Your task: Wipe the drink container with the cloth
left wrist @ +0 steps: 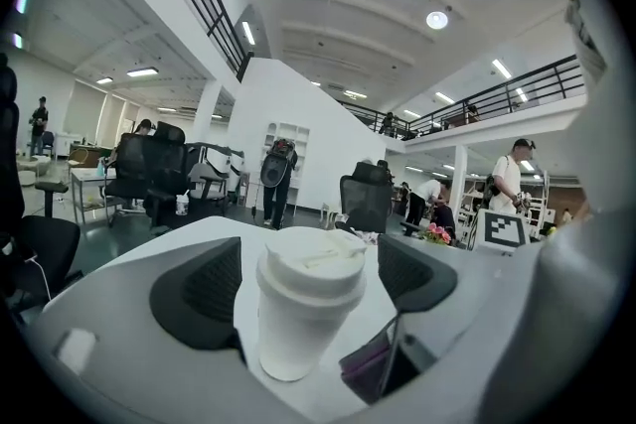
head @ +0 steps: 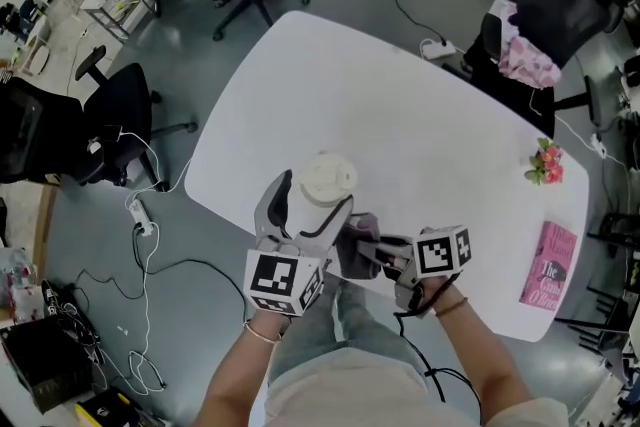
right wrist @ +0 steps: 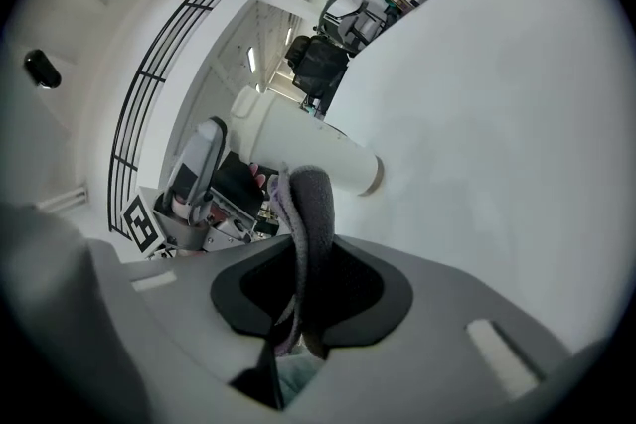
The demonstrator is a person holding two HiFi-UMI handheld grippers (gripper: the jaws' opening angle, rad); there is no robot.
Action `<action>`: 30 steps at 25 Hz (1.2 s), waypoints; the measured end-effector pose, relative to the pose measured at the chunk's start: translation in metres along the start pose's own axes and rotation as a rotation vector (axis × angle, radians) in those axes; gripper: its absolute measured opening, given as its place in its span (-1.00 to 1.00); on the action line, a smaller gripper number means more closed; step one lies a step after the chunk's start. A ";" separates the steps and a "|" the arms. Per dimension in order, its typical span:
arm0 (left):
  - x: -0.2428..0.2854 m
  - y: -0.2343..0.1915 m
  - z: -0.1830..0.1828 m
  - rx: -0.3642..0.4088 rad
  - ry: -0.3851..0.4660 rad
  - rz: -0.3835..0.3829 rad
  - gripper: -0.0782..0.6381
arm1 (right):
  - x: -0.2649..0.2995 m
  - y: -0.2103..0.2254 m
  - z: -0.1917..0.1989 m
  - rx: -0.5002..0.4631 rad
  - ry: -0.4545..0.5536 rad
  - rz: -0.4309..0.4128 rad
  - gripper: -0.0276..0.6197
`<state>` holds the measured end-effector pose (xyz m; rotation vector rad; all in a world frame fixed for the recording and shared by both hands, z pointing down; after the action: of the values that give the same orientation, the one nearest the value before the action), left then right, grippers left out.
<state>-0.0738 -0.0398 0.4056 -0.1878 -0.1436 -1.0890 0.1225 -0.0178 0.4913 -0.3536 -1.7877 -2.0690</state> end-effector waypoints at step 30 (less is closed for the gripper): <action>-0.060 -0.082 -0.125 0.033 0.195 -0.323 -0.72 | -0.207 -0.148 -0.074 -0.665 1.116 0.493 -0.69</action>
<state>-0.1708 -0.0523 0.2774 -0.0278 -0.0163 -1.4185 0.2467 -0.0480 0.2588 0.1830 -0.3156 -1.8112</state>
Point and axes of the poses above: the fingertips, and each gripper's own axes: x forward along the fingers, y to its right, z out of its underside, the point moved 9 cm from there along -x, backward along the fingers, and after that the axes turned 6 degrees about x, right-handed, at the moved point
